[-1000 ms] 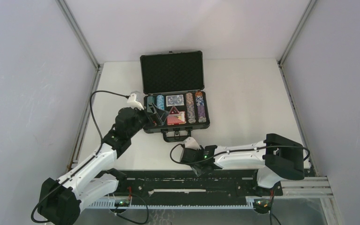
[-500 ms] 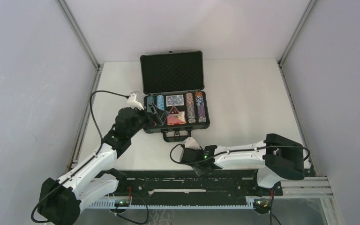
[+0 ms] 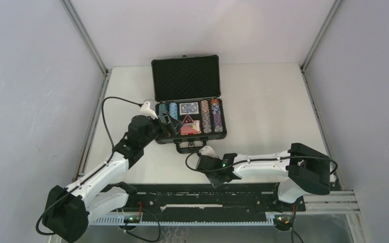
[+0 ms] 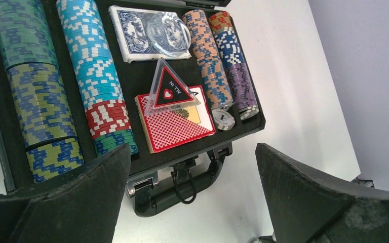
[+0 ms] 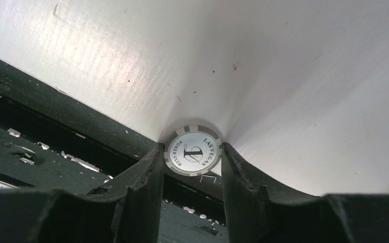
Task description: Pack up texas hold em set
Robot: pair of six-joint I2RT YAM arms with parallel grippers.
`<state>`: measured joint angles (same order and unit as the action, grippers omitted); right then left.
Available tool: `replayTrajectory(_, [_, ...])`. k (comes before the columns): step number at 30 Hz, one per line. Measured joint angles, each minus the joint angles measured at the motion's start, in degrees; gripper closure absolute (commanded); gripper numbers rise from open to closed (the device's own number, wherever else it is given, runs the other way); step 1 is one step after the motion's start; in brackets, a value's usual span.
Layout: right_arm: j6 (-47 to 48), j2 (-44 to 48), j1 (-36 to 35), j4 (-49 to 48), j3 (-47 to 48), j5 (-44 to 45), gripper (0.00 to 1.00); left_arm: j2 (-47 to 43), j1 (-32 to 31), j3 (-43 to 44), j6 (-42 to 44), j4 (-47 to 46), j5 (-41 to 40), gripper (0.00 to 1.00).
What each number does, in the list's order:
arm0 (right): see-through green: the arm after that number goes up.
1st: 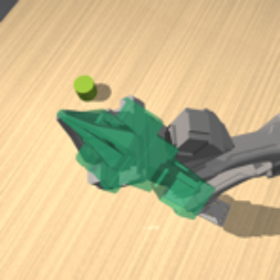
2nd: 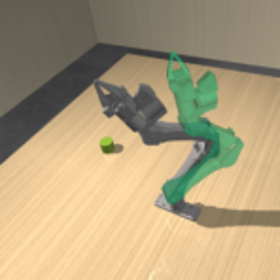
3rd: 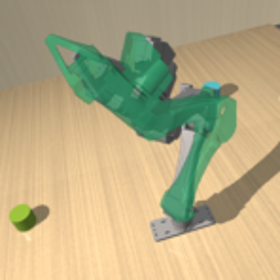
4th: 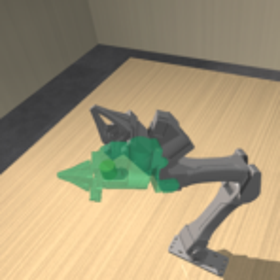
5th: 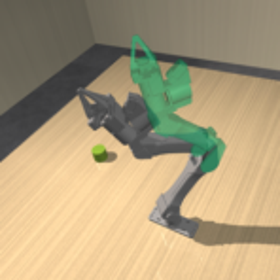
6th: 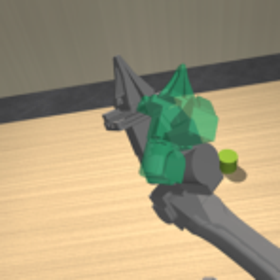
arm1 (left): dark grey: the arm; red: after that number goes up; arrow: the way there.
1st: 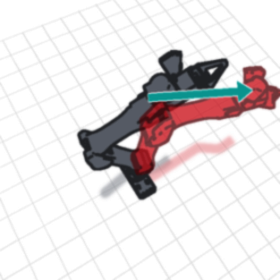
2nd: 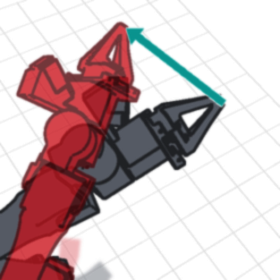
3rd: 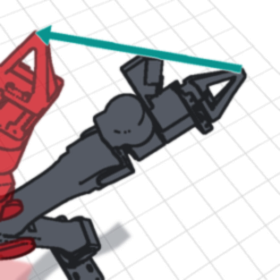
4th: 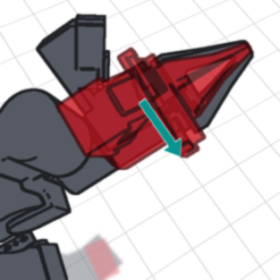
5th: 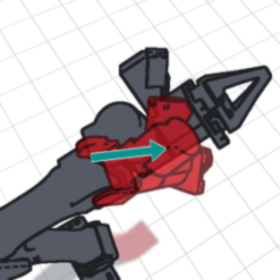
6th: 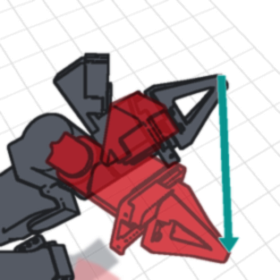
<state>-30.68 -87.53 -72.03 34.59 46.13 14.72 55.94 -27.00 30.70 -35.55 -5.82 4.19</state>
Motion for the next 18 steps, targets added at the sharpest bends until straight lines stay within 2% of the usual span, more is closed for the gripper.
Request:
replayTrajectory(13, [3.9,3.3,6.5,-0.5,-0.7,1.9,0.59,0.7,0.0,0.2,1.0,1.4,-1.6,0.04])
replayTrajectory(18, [6.0,6.1,8.3,-0.6,-0.7,2.3,0.59,3.8,0.0,1.2,1.1,2.3,2.0,0.03])
